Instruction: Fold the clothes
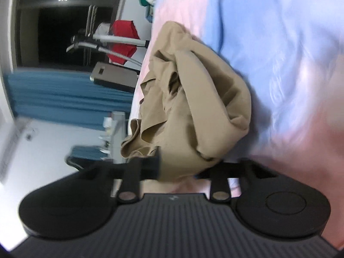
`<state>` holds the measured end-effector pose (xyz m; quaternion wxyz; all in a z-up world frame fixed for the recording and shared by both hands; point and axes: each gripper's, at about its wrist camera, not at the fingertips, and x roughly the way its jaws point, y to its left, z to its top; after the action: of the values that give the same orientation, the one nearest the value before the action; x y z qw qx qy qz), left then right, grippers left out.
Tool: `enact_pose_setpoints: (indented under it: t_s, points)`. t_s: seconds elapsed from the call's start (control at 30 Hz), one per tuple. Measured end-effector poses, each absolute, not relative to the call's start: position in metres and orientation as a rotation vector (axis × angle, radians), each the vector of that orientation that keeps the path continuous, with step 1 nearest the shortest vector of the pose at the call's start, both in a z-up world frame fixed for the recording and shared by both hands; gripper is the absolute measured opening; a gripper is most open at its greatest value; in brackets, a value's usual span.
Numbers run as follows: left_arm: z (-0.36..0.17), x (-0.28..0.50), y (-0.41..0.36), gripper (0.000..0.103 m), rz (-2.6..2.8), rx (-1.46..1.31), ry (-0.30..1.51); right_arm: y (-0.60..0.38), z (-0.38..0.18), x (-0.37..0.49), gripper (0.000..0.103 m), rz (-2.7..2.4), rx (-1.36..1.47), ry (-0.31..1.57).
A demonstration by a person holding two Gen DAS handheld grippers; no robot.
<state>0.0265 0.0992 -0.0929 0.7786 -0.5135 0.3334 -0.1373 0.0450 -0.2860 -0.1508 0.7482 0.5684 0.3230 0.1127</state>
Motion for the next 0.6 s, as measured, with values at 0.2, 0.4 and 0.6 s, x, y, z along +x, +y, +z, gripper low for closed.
enact_pose_setpoints:
  t_s: [0.2, 0.4, 0.6]
  points:
    - [-0.067, 0.028, 0.106, 0.013, -0.326, -1.166, 0.712, -0.285, -0.095, 0.046, 0.013, 0.274, 1.063, 0.622]
    - [-0.010, -0.006, 0.100, 0.013, -0.370, -1.094, 0.644, -0.288, -0.026, 0.025, 0.013, 0.289, 0.963, 0.533]
    - [-0.018, -0.092, 0.092, 0.013, -0.340, -1.069, 0.709, -0.291, -0.042, -0.046, 0.013, 0.254, 0.951, 0.626]
